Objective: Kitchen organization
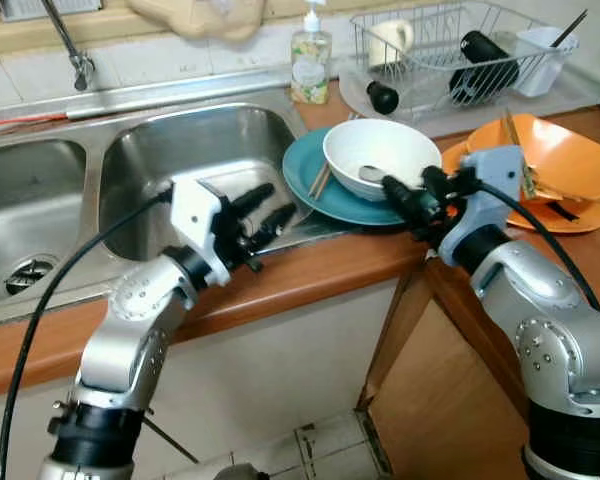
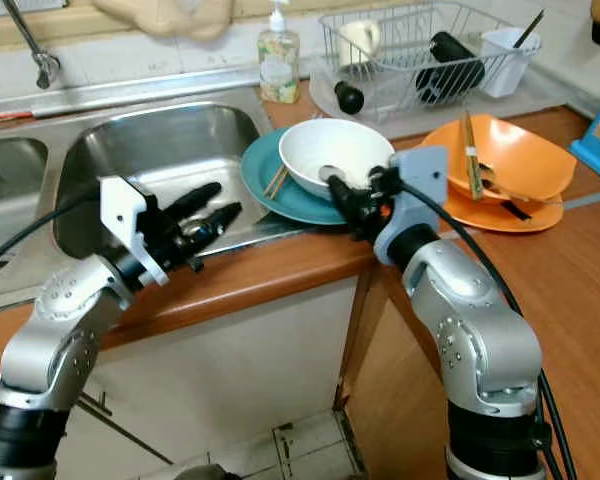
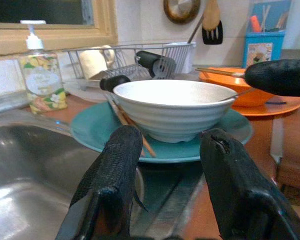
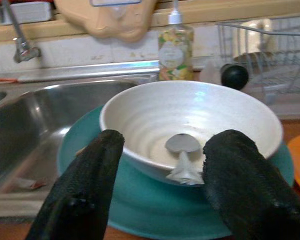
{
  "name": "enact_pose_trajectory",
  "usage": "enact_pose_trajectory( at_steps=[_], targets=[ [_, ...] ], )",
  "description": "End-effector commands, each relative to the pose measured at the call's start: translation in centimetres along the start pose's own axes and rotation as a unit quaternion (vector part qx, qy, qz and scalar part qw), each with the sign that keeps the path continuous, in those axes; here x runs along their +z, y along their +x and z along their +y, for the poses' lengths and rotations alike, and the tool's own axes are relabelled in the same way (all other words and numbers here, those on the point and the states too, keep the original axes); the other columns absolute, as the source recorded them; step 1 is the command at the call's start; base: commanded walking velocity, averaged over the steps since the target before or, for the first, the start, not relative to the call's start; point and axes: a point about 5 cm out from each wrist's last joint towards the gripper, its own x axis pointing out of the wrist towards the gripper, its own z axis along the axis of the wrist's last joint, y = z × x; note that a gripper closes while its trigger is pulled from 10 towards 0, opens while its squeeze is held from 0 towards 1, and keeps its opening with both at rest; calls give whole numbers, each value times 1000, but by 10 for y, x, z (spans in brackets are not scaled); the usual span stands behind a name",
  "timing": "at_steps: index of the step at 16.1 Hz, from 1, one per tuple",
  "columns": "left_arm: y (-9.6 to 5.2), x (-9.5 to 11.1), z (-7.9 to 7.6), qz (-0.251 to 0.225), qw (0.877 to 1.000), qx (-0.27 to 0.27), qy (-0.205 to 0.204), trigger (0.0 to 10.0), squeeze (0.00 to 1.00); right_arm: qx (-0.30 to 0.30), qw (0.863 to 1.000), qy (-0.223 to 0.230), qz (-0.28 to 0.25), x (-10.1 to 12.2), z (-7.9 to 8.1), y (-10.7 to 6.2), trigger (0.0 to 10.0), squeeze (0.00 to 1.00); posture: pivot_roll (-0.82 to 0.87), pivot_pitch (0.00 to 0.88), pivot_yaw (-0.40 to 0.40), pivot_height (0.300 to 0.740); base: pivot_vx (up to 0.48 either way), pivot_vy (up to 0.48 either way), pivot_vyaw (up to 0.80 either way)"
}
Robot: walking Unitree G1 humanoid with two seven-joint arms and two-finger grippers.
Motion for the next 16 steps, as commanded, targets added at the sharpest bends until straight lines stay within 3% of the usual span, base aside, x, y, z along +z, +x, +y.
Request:
enact_pose_trajectory(
  at_steps=[1, 2, 3, 4, 5, 6, 7, 8, 16],
  targets=[
    [-1, 2, -2, 0, 1000, -1, -1, 10000, 0, -7, 1000, 10, 6, -2, -2, -1, 0, 0, -30, 0, 77, 740, 0, 0, 0],
    [-1, 1, -6, 6, 1000, -1, 1, 10000, 0, -10, 1000, 12, 10, -4, -3, -1, 0, 0, -29, 0, 77, 740, 0, 0, 0],
    [-1, 1, -7, 8, 1000, -2, 2, 10000, 0, -10, 1000, 12, 10, -4, -3, -1, 1294, 0, -27, 0, 76, 740, 0, 0, 0],
    [-1, 1, -7, 9, 1000, -3, 2, 10000, 0, -9, 1000, 13, 10, -4, -3, -1, 6118, 0, -28, 0, 76, 740, 0, 0, 0],
    [-2, 2, -8, 11, 1000, -2, 1, 10000, 0, -8, 1000, 15, 10, -5, -3, 0, 8784, 0, -28, 0, 76, 740, 0, 0, 0],
    [-2, 3, -9, 13, 1000, -2, 0, 10000, 0, -8, 1000, 17, 13, -6, -3, 0, 5412, 0, -26, 0, 76, 740, 0, 0, 0],
    [-1, 3, -11, 14, 1000, -5, -1, 10000, 0, -10, 1000, 22, 16, -8, -4, 1, 4000, 0, -24, 0, 76, 740, 0, 0, 0],
    [-1, 3, -13, 14, 1000, -9, -1, 10000, 0, -12, 999, 26, 17, -9, -4, 2, 0, 0, -23, 0, 75, 740, 0, 0, 0],
    [0, 6, -16, 16, 1000, -21, 11, 10000, 0, -10, 999, 31, 11, -7, -4, 6, 0, 0, -21, 0, 77, 740, 0, 0, 0]
  ],
)
